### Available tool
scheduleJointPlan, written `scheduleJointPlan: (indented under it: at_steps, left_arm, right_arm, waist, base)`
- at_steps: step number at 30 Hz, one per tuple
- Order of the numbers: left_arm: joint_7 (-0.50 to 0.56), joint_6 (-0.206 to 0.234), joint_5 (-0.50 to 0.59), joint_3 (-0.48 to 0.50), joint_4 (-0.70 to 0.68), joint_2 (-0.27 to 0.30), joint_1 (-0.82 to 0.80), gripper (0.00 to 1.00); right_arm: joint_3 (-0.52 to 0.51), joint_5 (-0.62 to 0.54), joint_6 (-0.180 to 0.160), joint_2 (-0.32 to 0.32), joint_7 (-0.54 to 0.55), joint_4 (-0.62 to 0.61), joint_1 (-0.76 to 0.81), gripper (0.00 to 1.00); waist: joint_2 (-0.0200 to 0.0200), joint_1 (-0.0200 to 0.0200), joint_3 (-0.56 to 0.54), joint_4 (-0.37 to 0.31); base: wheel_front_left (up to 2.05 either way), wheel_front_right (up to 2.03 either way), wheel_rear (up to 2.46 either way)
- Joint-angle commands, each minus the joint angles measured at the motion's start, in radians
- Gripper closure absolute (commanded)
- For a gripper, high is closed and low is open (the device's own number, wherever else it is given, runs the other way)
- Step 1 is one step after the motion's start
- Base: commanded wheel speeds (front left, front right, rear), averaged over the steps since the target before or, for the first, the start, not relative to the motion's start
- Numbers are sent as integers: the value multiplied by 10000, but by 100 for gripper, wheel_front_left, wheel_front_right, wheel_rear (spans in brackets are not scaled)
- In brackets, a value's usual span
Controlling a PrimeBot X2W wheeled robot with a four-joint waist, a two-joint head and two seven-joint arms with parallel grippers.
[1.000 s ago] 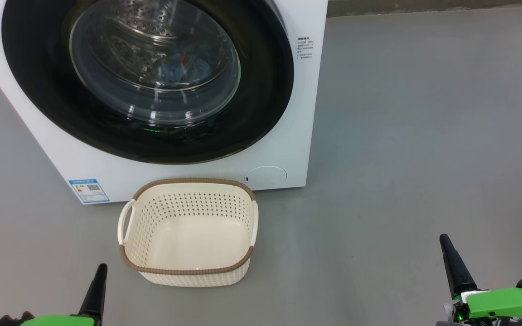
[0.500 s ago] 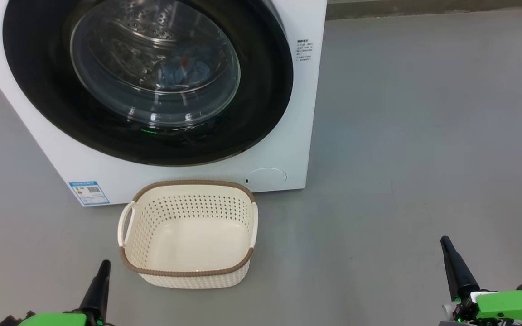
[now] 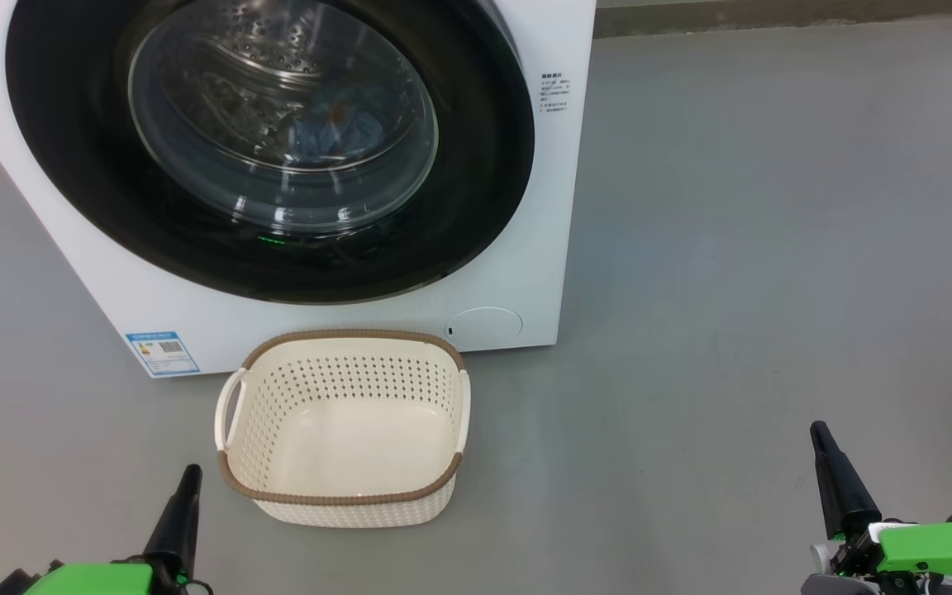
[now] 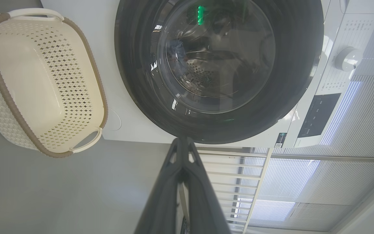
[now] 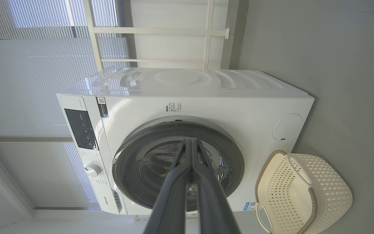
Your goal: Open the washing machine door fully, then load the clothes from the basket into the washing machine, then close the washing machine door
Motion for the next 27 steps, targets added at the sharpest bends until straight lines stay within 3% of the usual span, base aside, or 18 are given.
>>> scheduleJointPlan:
  at_steps: [1,27]
  left_arm:
    - [63,-71,-82,347,-195,260,-416,100]
    - [62,-71,-83,346,-196,260,-416,100]
  right_arm:
    - [226,20,16,-68,68,-259,-385,100]
    - [140,-52,16,-7,138,-253,-393,100]
  waist:
    - [-1,0,0,0]
    - [-1,0,0,0]
  base:
    - [0,0,0]
    - [0,0,0]
